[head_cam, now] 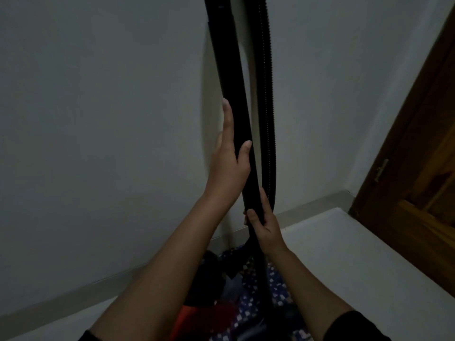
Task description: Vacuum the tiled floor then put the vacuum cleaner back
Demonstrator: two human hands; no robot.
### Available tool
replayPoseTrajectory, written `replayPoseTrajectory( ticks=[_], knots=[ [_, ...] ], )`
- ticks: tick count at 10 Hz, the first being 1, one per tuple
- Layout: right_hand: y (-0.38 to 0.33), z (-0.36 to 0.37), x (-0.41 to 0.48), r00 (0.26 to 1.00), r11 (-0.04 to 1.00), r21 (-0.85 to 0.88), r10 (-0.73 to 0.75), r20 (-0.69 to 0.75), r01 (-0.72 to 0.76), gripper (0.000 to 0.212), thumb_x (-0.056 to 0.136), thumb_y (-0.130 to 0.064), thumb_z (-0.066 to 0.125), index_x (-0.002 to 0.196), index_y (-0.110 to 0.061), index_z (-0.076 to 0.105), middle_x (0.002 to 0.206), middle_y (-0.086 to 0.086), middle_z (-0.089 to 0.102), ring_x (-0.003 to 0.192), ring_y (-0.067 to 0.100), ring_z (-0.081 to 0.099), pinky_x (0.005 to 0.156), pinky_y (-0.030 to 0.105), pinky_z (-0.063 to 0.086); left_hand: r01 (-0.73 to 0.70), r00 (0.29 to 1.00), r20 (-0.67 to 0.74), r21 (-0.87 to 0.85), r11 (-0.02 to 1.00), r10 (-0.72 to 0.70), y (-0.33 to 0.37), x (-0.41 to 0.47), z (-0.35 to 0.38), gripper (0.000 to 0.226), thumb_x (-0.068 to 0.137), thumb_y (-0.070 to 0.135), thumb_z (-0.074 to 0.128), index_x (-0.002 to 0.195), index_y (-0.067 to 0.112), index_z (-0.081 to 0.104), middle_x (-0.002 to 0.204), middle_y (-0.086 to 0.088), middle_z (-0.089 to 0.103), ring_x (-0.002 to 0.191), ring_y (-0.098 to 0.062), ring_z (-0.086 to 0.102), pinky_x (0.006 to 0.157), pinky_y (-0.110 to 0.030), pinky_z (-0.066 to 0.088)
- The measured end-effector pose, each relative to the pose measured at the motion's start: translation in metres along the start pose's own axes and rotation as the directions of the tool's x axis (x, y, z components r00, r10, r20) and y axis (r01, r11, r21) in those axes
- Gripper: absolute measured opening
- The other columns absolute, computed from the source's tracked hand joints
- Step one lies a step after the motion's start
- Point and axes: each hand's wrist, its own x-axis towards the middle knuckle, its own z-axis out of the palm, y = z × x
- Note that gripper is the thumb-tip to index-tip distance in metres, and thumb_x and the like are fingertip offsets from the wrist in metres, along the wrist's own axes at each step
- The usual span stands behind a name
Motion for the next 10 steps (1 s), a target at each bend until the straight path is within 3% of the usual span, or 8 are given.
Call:
replayPoseTrajectory(
  ticks=[1,2,4,5,6,7,8,10],
  knots=[
    [0.007,0.004,-0.010,1.000,1.000,0.012,0.020,0.014,-0.020,0.051,0.082,-0.071,0.047,0.125,-0.078,0.022,0.122,0.005,0.046,0.112,0.017,0.046,0.108,0.041,0.038,-0.007,1.000,0.026,0.027,1.000,0.007,-0.005,-0.008,0.002,0.075,0.099,0.011,0.044,0.151,0.026,-0.007,0.155,0.008,0.020,0.132,-0.005,0.036,0.110,-0.034,0.038],
    [0.002,0.014,-0.014,0.998,0.998,0.039,0.053,0.026,-0.054,0.052,0.086,-0.064,0.045,0.127,-0.077,0.017,0.133,0.009,0.047,0.117,0.017,0.042,0.111,0.050,0.032,-0.017,0.999,0.030,0.060,0.998,0.015,-0.010,-0.008,-0.004,0.075,0.098,0.010,0.045,0.152,0.021,-0.006,0.161,0.004,0.013,0.138,-0.019,0.037,0.108,-0.031,0.037],
    [0.005,0.020,-0.014,0.995,0.995,0.041,0.091,0.034,-0.093,0.056,0.085,-0.068,0.041,0.134,-0.068,0.014,0.136,0.017,0.048,0.119,0.018,0.042,0.110,0.040,0.036,-0.058,0.998,0.034,0.083,0.995,0.056,-0.026,-0.006,-0.008,0.074,0.097,0.011,0.045,0.152,0.011,-0.005,0.162,-0.004,0.010,0.137,-0.025,0.039,0.108,-0.038,0.042],
    [0.006,0.018,-0.013,0.995,0.996,0.005,0.089,0.048,-0.090,0.056,0.092,-0.052,0.043,0.137,-0.053,0.010,0.137,0.022,0.048,0.119,0.024,0.047,0.093,0.007,0.042,-0.047,0.999,-0.010,0.049,0.998,0.047,-0.027,-0.007,-0.002,0.071,0.099,0.009,0.043,0.152,0.008,-0.003,0.162,-0.007,0.007,0.145,-0.017,0.023,0.115,-0.036,0.033],
    [0.002,0.017,-0.016,0.998,0.998,0.002,0.058,0.026,-0.058,0.057,0.095,-0.048,0.045,0.142,-0.053,0.015,0.149,0.014,0.040,0.131,0.032,0.045,0.109,0.033,0.041,-0.063,0.998,-0.013,0.036,0.997,0.063,-0.030,-0.010,0.002,0.069,0.099,0.011,0.042,0.152,0.008,-0.002,0.162,-0.009,0.009,0.144,-0.027,0.028,0.114,-0.051,0.032],
    [-0.004,0.016,-0.020,0.999,0.999,0.010,0.051,-0.017,-0.051,0.061,0.095,-0.016,0.051,0.143,-0.038,0.020,0.149,-0.016,0.032,0.140,0.003,0.033,0.117,0.029,0.030,-0.060,0.998,0.000,0.017,0.998,0.060,-0.032,-0.010,0.000,0.069,0.100,0.014,0.042,0.153,0.012,-0.002,0.161,-0.008,0.013,0.140,-0.031,0.034,0.112,-0.051,0.034],
    [-0.010,0.016,-0.022,0.996,0.996,0.043,0.076,-0.035,-0.075,0.060,0.095,-0.011,0.055,0.143,-0.032,0.027,0.149,-0.012,0.036,0.137,-0.006,0.034,0.112,0.013,0.028,-0.044,0.999,0.017,0.016,0.999,0.044,-0.032,-0.011,-0.004,0.068,0.100,0.012,0.043,0.153,0.014,0.000,0.160,-0.008,0.019,0.138,-0.023,0.037,0.110,-0.026,0.038],
    [-0.017,0.002,-0.021,0.980,0.967,-0.162,0.201,0.010,-0.197,0.056,0.095,-0.037,0.054,0.146,-0.024,0.034,0.144,-0.010,0.040,0.131,0.002,0.036,0.114,0.029,0.030,-0.016,1.000,0.017,0.120,0.993,0.014,-0.031,-0.023,-0.011,0.065,0.099,0.022,0.048,0.153,0.018,0.012,0.151,-0.004,0.033,0.139,-0.010,0.031,0.113,-0.027,0.027]
  ],
)
